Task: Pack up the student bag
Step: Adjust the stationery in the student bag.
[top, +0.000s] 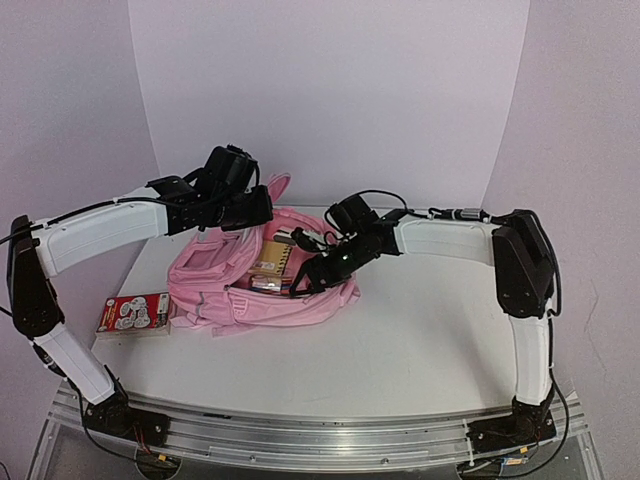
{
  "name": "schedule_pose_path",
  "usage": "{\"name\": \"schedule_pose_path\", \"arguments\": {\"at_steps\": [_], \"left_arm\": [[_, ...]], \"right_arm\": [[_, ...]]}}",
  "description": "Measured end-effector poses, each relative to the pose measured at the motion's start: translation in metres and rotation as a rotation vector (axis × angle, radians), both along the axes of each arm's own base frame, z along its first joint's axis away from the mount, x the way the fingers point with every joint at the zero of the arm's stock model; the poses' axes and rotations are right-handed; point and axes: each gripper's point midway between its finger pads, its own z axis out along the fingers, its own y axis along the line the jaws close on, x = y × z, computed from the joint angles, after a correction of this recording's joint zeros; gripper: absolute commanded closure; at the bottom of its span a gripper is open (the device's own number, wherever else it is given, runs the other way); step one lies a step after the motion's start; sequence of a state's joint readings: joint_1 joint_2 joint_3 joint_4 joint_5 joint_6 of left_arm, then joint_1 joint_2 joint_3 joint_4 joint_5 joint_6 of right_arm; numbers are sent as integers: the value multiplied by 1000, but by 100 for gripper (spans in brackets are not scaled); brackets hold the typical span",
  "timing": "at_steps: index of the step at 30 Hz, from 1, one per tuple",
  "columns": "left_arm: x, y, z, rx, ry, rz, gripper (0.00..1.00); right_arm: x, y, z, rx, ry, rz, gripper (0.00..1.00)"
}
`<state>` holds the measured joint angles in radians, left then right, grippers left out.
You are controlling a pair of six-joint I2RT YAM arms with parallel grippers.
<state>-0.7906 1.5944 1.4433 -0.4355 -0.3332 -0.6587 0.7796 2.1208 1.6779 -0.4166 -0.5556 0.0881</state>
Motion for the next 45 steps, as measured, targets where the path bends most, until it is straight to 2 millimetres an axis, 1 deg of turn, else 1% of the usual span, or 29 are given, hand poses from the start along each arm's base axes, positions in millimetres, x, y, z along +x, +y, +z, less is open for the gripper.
{"name": "schedule_pose_path", "arguments": {"at_steps": [1, 2, 4, 7, 10, 15, 18, 23, 25, 27, 29, 30, 33, 34, 35, 37, 38, 40, 43, 44, 45], "left_arm": [[0, 0, 0, 0, 0, 0, 100], [0, 0, 0, 0, 0, -1, 100], [0, 0, 0, 2, 0, -2, 100], [0, 0, 0, 2, -1, -2, 100], [0, 0, 0, 3, -1, -3, 100], [-1, -1, 0, 0, 2, -12, 100], [-1, -2, 1, -4, 4, -25, 100], [-2, -4, 1, -7, 7, -46, 100], [-3, -4, 1, -6, 6, -50, 100], [-2, -4, 1, -6, 3, -50, 100], [0, -1, 1, -3, -1, -41, 100], [1, 1, 1, -4, -2, -36, 100], [2, 1, 1, -6, -1, -35, 100], [2, 1, 1, -7, 0, -36, 97], [2, 1, 1, -8, 0, -38, 91], [1, -1, 0, -12, 4, -47, 77], [0, -3, 0, -15, 5, -53, 64], [-1, -9, 5, -38, -6, -69, 35], [-3, -18, 19, -79, -40, -98, 1], [-5, -20, 24, -92, -51, -105, 1], [-6, -20, 28, -98, -60, -114, 0]], "right_arm": [[2, 2, 2, 7, 0, 2, 81], [2, 5, 4, 16, 6, 7, 89], [0, 9, 8, 38, 27, 18, 100], [-1, 14, 11, 47, 50, 8, 100], [-1, 15, 11, 44, 77, -12, 100], [2, 19, 12, 39, 123, -84, 100], [5, 25, 17, 39, 146, -140, 100], [21, 50, 34, 66, 128, -234, 100], [27, 62, 35, 75, 109, -263, 100], [28, 73, 30, 71, 97, -285, 100], [28, 84, 24, 75, 99, -305, 98], [28, 88, 21, 84, 99, -311, 91], [29, 94, 17, 106, 93, -320, 61], [29, 95, 16, 116, 85, -325, 56], [29, 93, 15, 124, 72, -330, 52], [25, 82, 9, 110, 41, -351, 47], [23, 74, 6, 91, 27, -366, 45], [19, 57, 2, 60, 3, -391, 38], [13, 26, 9, 20, -43, -446, 26], [10, 15, 12, 7, -59, -466, 26], [11, 7, 17, 4, -78, -483, 25]]}}
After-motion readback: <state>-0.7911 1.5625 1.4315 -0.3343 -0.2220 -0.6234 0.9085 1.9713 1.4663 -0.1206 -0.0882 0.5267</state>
